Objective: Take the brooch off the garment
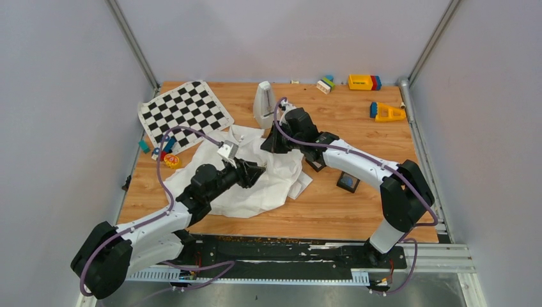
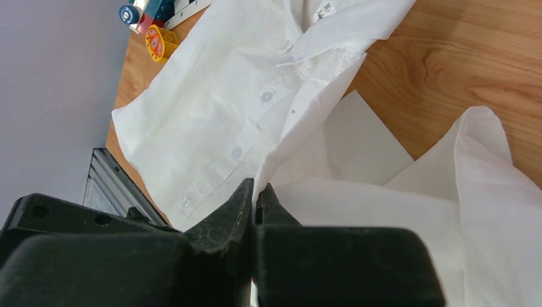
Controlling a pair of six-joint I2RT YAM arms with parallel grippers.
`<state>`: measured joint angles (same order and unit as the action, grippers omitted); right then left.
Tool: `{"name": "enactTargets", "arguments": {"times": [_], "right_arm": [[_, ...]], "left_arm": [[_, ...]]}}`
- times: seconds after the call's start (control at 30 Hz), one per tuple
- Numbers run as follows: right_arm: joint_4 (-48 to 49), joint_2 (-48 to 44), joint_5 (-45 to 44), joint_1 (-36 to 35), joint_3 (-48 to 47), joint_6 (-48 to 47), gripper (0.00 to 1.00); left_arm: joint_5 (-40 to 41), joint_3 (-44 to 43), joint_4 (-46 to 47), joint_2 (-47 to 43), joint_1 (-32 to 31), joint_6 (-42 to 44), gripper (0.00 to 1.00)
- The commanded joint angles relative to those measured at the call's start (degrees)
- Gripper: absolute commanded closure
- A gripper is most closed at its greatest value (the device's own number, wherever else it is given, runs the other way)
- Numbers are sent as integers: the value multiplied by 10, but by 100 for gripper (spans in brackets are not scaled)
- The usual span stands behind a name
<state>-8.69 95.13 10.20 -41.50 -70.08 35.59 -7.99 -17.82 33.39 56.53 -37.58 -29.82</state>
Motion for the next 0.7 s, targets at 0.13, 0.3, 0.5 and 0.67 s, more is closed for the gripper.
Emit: {"name": "enactTargets", "arguments": {"times": [0.13,0.3,0.5,0.67], "right_arm": [[25,-7,77,4,-12,22,100],[14,1,114,6,-22,19,100],[12,7,141,6,-25,34,100],[13,11,154,6,-27,41,100]], "left_arm": [[-14,18,54,12,-5,173,52],[-21,48,91,-2,-5,220,54],[-19,53,101,8,-7,247,53],[-27,50,129,48,-13,263,52]]}}
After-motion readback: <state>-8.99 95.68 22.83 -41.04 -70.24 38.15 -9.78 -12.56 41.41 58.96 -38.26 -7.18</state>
